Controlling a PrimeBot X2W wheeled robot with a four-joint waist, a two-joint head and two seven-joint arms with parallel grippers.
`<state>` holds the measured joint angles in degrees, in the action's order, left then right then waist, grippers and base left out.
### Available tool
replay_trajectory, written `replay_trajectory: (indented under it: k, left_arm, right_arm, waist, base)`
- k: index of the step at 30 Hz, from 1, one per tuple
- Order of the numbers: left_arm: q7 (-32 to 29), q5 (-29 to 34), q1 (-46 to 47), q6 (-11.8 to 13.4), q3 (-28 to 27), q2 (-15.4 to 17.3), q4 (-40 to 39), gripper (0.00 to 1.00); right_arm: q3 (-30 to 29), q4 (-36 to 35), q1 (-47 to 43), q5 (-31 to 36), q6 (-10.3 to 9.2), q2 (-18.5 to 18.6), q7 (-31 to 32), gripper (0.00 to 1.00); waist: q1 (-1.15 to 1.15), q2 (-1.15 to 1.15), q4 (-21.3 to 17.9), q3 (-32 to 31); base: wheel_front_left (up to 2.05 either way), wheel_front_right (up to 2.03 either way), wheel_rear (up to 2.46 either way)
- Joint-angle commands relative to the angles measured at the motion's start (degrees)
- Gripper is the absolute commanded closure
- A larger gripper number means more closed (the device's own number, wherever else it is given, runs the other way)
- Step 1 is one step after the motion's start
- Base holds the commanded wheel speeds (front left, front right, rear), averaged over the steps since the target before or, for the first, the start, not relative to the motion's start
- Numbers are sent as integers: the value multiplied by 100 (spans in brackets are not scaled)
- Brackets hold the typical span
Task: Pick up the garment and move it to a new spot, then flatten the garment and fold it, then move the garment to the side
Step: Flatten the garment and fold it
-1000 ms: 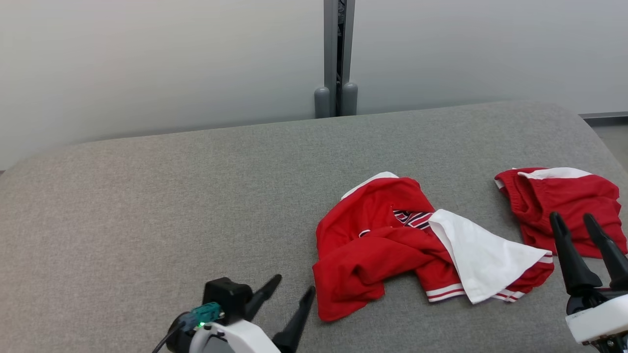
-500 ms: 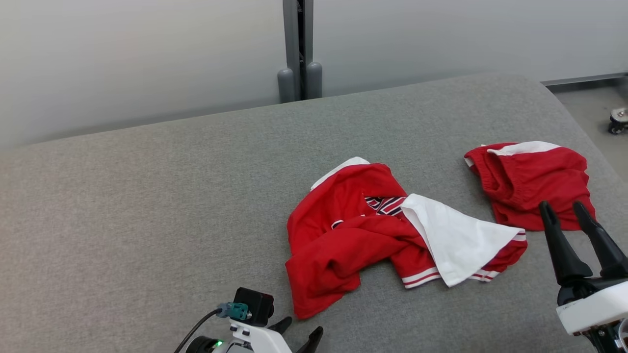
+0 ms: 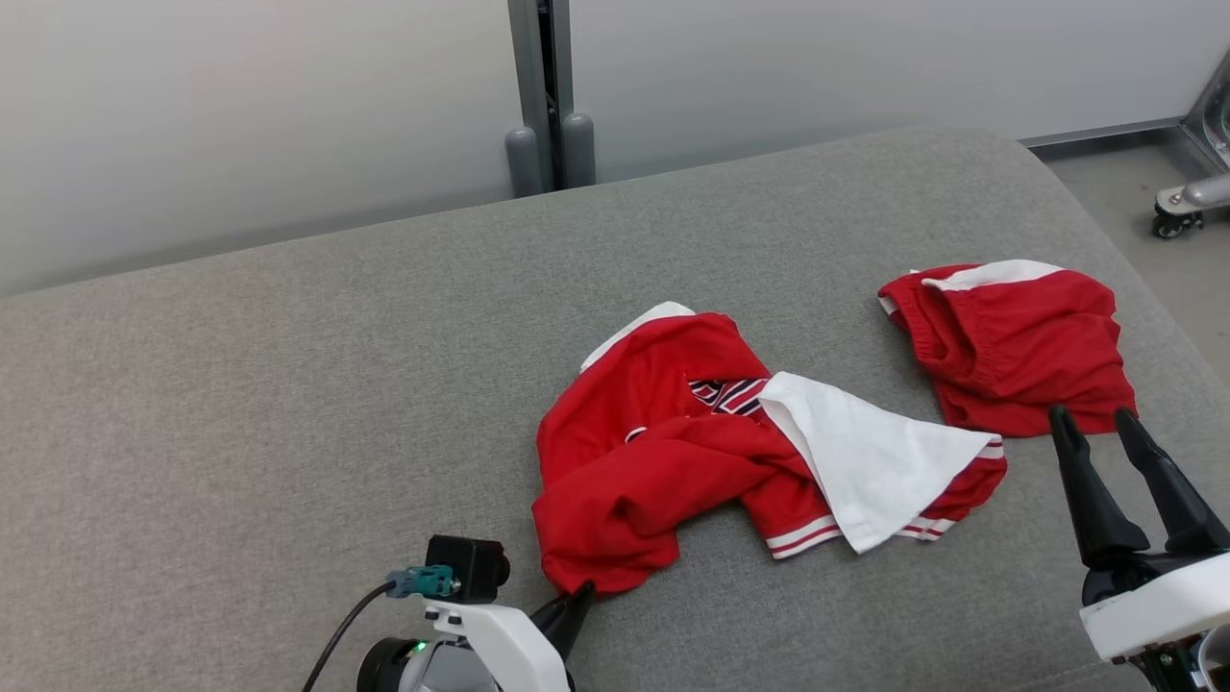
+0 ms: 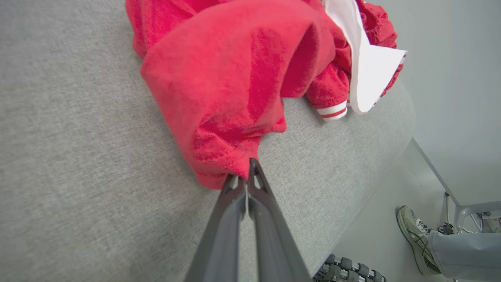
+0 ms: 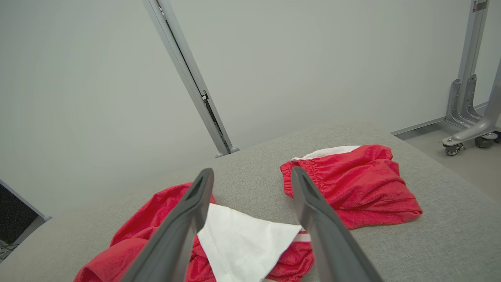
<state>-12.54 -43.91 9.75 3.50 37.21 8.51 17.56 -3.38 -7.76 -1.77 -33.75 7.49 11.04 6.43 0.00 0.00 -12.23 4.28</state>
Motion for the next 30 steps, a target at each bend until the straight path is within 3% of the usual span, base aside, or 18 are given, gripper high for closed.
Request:
replay_trajectory:
  k: [1, 8, 18, 24, 30]
  left_arm:
    - [89, -45, 86, -43, -88, 66, 18, 100]
    - [166, -215, 182, -1, -488, 378, -398, 100]
    - [-632, -331, 587, 71, -1124, 1656, -1427, 100]
    - [-902, -440, 835, -7, -1488, 2267, -1055, 100]
    - [-1006, -292, 691, -141, -1323, 2453, -324, 100]
  right_arm:
    - [-5, 28, -17, 21, 2, -22, -54, 0]
    - [-18, 40, -35, 32, 2, -33, -55, 0]
    - [47, 68, -54, 1, 2, -56, -9, 0]
    - [86, 88, -58, -52, 2, -42, 11, 0]
    - [119, 149, -18, -50, 2, -22, 4, 0]
  waist:
    - [0, 0, 51, -40]
    - [0, 0, 219, -149]
    - [0, 0, 204, -253]
    - [0, 0, 24, -180]
    - [0, 0, -154, -119]
  base:
    - [0, 0, 0]
    - [0, 0, 0]
    - [0, 0, 0]
    - [0, 0, 0]
    - [0, 0, 0]
